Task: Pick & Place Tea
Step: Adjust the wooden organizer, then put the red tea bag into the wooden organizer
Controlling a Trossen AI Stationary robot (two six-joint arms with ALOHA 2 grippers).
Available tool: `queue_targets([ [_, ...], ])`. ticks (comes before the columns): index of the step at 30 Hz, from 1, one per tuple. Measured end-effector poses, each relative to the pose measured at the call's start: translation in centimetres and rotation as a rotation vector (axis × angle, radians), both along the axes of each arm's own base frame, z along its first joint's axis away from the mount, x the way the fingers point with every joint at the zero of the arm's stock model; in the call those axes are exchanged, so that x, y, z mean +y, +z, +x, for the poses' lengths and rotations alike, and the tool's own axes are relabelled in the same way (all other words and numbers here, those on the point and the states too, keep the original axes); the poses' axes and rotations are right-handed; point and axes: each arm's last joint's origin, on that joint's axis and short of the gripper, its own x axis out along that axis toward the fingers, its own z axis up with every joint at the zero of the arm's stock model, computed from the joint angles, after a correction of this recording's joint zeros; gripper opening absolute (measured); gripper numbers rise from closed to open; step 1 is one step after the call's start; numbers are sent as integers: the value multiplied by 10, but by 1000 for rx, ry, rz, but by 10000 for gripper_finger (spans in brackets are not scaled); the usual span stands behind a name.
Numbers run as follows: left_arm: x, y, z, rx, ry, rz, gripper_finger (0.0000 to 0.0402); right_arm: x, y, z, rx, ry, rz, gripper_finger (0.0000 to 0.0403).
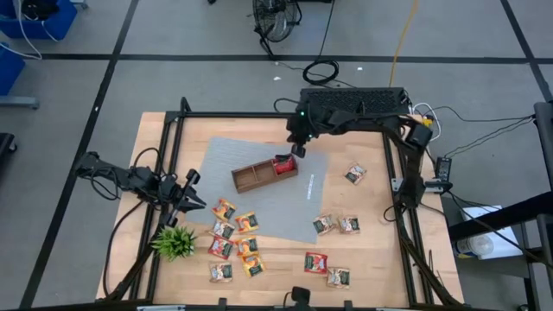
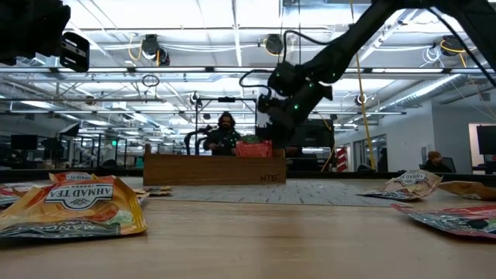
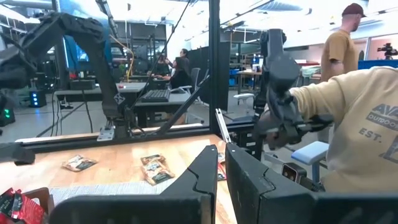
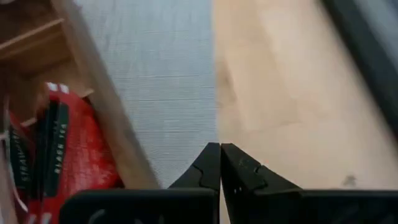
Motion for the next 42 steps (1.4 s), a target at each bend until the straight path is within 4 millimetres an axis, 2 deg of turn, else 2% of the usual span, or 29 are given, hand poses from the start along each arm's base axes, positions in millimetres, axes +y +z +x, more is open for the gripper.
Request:
queue_targets([
  [4,0,0,0,0,0,0,35,10,-9,6,25,31,26,0],
  [16,0,0,0,0,0,0,35,49,-14,14,107,146,157,0],
  [19,0,0,0,0,0,0,35,57,-12,14,127,160,163,0],
  [23,0,0,0,0,0,0,35,62,-9,15,162,131,89,0],
  [32,0,0,0,0,0,0,35,82,6,14,171,184,99,0],
  [35,0,0,0,0,0,0,35,91,14,10,221,142,42,0],
  [39,0,0,0,0,0,0,35,108,37,-7,350,65,-81,0],
  [42,0,0,0,0,0,0,35,134,61,-24,408,41,-66,0],
])
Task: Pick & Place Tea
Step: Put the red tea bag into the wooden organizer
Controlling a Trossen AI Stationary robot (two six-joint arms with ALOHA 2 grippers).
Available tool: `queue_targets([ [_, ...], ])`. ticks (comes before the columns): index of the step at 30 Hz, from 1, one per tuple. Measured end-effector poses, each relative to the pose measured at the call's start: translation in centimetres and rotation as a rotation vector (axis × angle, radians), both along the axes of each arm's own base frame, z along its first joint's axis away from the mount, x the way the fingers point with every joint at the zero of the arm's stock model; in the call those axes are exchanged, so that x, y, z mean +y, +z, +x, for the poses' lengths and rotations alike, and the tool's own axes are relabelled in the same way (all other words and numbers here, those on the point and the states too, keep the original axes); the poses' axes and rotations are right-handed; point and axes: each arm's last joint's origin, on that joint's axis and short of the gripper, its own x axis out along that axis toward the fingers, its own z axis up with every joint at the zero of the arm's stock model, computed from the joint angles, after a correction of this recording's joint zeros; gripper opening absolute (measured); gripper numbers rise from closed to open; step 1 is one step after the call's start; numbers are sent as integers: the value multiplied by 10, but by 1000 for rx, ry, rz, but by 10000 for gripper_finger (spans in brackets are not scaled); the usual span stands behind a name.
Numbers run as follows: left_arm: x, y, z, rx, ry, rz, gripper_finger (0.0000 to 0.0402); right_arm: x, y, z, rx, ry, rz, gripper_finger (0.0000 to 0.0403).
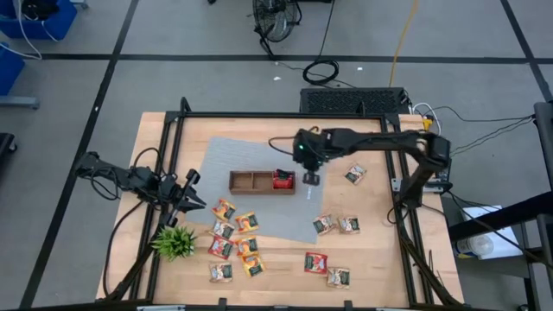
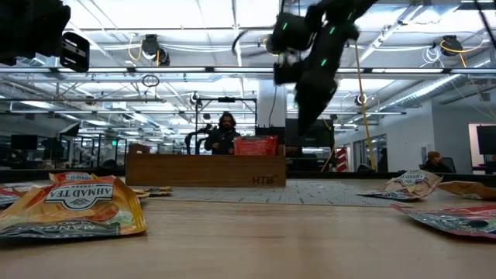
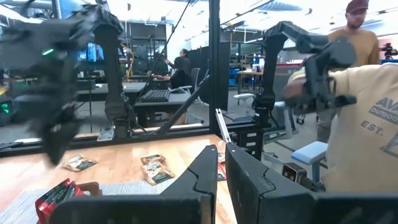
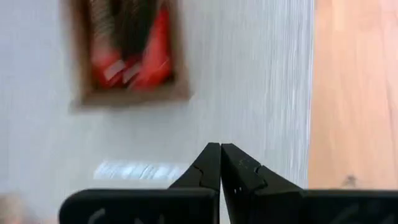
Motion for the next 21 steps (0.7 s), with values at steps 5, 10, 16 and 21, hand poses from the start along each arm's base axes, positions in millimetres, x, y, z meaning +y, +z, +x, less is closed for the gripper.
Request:
queue_targets([
  [5,0,0,0,0,0,0,35,82,28,-16,-11,97,56,0],
  [10,0,0,0,0,0,0,35,172,31,-29,-52,267,97,36],
  [16,0,0,0,0,0,0,35,253,-2,-40,-9,373,143,184],
  [21,0,0,0,0,0,0,35,298,-49,-32,-25,515,104,307],
])
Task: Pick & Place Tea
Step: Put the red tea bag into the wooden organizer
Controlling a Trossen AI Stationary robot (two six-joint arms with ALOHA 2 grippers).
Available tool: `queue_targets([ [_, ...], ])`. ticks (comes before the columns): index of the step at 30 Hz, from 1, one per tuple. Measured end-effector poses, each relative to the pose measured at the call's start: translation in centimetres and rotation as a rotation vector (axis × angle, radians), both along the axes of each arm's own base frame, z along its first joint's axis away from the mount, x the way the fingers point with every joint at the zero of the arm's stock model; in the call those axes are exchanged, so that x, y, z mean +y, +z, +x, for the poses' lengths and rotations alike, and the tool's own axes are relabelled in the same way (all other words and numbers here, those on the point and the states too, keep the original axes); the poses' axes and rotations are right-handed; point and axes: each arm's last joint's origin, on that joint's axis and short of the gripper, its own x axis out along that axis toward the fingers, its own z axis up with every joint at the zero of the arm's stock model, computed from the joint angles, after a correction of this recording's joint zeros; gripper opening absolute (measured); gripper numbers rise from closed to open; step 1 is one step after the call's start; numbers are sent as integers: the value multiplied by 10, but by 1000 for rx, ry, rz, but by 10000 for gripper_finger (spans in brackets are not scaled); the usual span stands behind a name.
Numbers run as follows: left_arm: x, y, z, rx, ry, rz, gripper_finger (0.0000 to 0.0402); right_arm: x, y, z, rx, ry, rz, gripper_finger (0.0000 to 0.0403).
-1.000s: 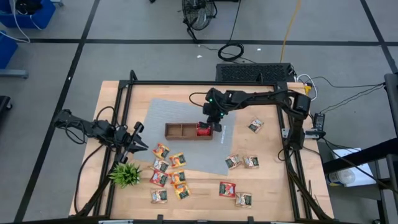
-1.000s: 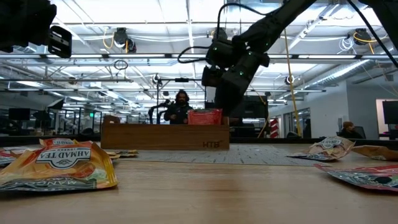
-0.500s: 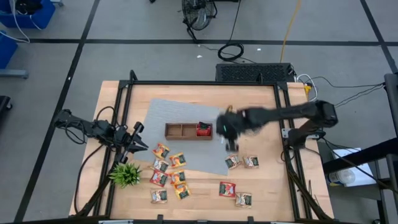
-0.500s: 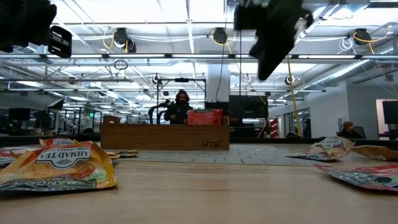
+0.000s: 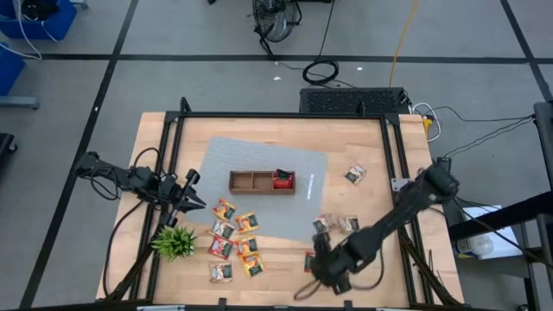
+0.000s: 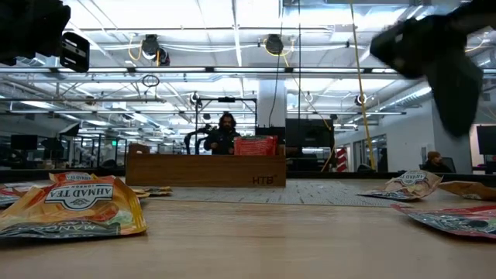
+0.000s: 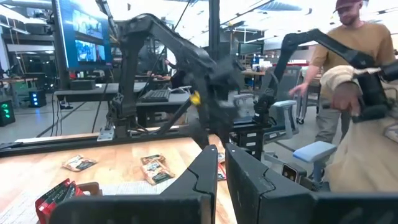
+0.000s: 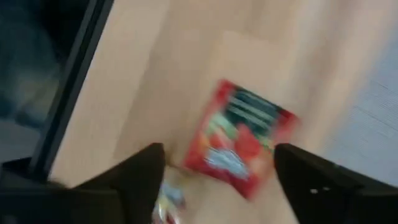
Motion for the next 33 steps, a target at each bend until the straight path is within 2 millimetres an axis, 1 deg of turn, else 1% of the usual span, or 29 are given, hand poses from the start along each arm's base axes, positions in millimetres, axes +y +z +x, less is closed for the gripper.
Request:
queue_targets([
  [2,0,0,0,0,0,0,35,7,-10,6,-25,33,18,329],
  [4,0,0,0,0,0,0,35,8,-14,8,-32,35,15,337],
  [9,0,0,0,0,0,0,35,5,-18,7,-34,-46,-52,338],
  [12,0,0,0,0,0,0,35,1,-19,6,-1,-98,-61,338],
  [14,0,0,0,0,0,0,35,-1,-24,8,23,-150,-48,338],
  [18,0,0,0,0,0,0,35,-2,-41,12,83,-199,-41,337],
  [21,0,0,0,0,0,0,35,-3,-55,13,125,-209,-78,337],
  [25,0,0,0,0,0,0,35,-10,-71,10,220,-264,-137,337],
  [29,0,0,0,0,0,0,35,-17,-72,7,271,-371,-170,326],
  [33,0,0,0,0,0,0,35,-19,-67,5,281,-446,-159,287],
])
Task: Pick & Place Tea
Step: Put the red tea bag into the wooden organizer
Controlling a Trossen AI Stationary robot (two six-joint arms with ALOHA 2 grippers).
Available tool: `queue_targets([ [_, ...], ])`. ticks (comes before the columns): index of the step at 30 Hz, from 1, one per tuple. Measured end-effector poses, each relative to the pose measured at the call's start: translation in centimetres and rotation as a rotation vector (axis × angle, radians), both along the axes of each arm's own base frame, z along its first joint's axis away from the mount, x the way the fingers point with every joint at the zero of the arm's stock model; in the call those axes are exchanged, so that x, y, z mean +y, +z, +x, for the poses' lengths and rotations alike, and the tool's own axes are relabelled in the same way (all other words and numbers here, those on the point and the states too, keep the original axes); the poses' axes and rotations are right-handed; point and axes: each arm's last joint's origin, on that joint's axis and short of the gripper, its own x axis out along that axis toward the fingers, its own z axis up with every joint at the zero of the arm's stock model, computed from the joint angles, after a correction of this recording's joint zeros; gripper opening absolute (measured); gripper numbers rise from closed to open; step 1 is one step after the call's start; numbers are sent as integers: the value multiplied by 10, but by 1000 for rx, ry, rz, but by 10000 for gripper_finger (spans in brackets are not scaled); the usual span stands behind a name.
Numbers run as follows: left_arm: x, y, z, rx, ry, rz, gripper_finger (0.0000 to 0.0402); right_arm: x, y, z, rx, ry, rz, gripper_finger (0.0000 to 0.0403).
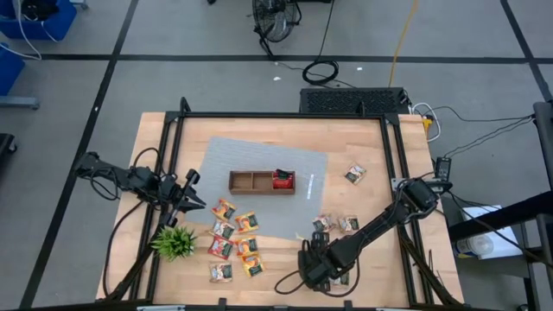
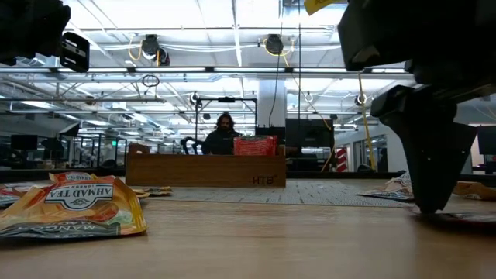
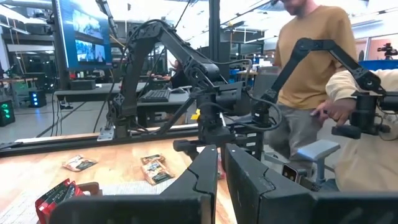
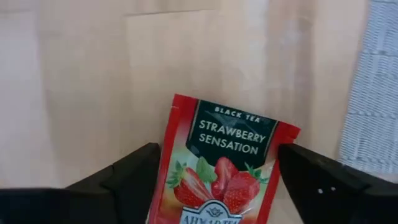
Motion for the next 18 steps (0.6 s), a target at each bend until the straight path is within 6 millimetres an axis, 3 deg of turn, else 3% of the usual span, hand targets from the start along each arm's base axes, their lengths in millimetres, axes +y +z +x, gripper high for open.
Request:
queue_targets([
  [8,0,0,0,0,0,0,35,-1,17,-1,-47,-113,41,165],
  [15,0,0,0,0,0,0,35,1,19,1,-56,-41,75,22],
  [18,0,0,0,0,0,0,35,3,25,2,-83,-3,116,15],
])
